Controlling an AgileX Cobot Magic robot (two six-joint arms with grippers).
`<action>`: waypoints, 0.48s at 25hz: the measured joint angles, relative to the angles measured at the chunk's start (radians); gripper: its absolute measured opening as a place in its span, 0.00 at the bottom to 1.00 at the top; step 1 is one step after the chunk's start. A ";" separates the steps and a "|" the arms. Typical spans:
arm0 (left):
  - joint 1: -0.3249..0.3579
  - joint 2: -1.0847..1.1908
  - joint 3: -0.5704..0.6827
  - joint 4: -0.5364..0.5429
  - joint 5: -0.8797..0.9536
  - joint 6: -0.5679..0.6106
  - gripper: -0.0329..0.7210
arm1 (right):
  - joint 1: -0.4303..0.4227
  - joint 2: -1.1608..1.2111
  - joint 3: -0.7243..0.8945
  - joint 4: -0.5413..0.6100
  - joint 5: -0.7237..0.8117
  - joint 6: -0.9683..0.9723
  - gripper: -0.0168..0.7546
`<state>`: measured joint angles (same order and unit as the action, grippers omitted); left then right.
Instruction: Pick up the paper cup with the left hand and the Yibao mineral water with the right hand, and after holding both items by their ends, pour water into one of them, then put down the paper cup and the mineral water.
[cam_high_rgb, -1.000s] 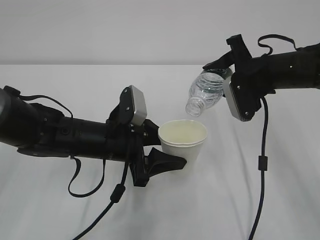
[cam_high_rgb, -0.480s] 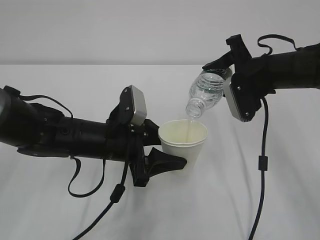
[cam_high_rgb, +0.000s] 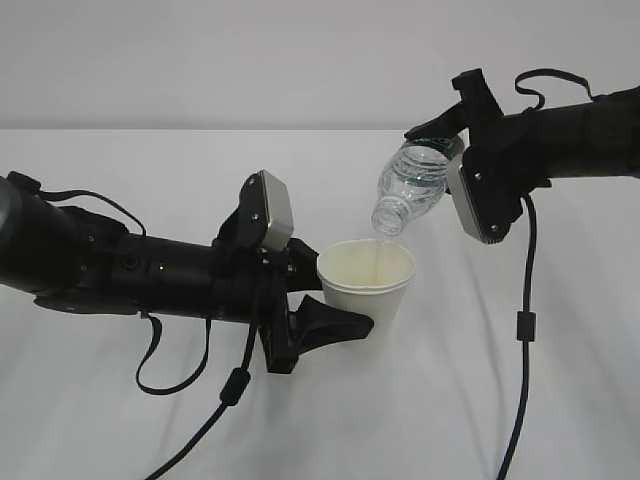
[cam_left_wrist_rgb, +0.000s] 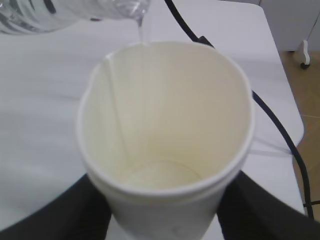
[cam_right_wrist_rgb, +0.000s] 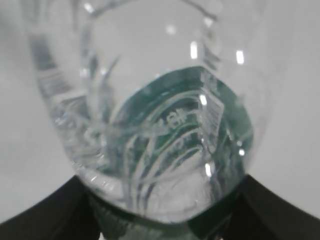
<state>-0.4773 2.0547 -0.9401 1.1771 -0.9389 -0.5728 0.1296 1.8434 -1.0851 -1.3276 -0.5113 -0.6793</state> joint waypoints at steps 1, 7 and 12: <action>0.000 0.000 0.000 0.000 0.000 0.000 0.62 | 0.000 0.000 0.000 0.000 0.000 0.000 0.62; 0.000 0.000 0.000 0.000 0.000 0.000 0.62 | 0.000 0.000 0.000 0.000 -0.002 0.000 0.62; 0.000 0.000 0.000 0.000 0.000 0.000 0.62 | 0.000 0.000 0.000 0.000 -0.002 -0.004 0.62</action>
<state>-0.4773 2.0547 -0.9401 1.1771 -0.9389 -0.5728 0.1296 1.8434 -1.0851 -1.3276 -0.5135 -0.6836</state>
